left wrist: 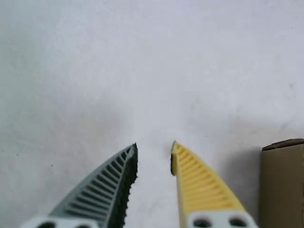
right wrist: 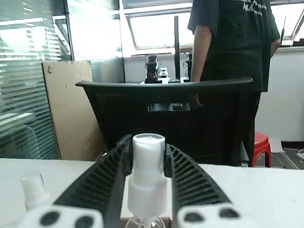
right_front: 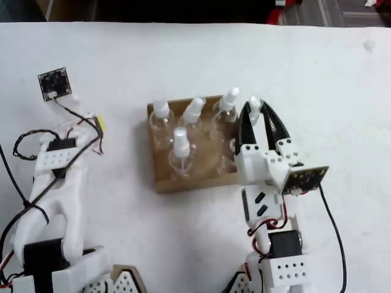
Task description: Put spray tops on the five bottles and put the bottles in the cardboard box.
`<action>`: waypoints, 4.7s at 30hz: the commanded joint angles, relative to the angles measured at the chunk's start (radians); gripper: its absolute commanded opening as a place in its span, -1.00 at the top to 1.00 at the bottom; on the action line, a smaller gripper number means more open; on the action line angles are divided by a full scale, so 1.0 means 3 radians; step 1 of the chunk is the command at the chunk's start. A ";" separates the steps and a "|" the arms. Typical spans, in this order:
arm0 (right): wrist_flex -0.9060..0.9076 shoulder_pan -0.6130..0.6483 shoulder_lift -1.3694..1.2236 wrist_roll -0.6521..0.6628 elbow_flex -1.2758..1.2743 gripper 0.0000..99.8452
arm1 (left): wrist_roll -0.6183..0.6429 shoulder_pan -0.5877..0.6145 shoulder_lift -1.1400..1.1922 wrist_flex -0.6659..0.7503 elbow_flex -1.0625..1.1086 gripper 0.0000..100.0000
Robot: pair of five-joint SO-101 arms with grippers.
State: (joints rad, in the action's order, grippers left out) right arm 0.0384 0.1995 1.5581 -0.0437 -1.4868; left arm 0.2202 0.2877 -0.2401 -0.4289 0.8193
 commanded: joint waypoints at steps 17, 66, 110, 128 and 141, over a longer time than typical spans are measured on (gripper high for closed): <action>0.0013 -0.0054 0.0049 0.0000 -0.0557 0.97 | -0.0036 -0.0018 -0.0028 0.0026 -0.0184 0.77; 0.2770 -0.0340 0.0499 -0.0286 0.3544 0.96 | -0.0614 -0.0008 -0.2575 -0.1693 -0.1360 0.95; 0.3895 -0.0371 0.0806 -0.0286 -0.0675 0.96 | -0.1284 -0.0038 -0.5317 -0.2762 0.2905 0.95; 0.4110 -0.0361 0.0811 -0.0286 -0.0675 0.97 | -0.1263 -0.0018 -0.5317 -0.2864 0.2905 0.95; 0.4110 -0.0361 0.0811 -0.0286 -0.0675 0.97 | -0.1263 -0.0018 -0.5317 -0.2864 0.2905 0.95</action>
State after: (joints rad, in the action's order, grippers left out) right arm 1.2643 0.0936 1.7944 -0.1312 -1.6817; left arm -0.1542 0.2846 -1.8220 -1.2850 1.6924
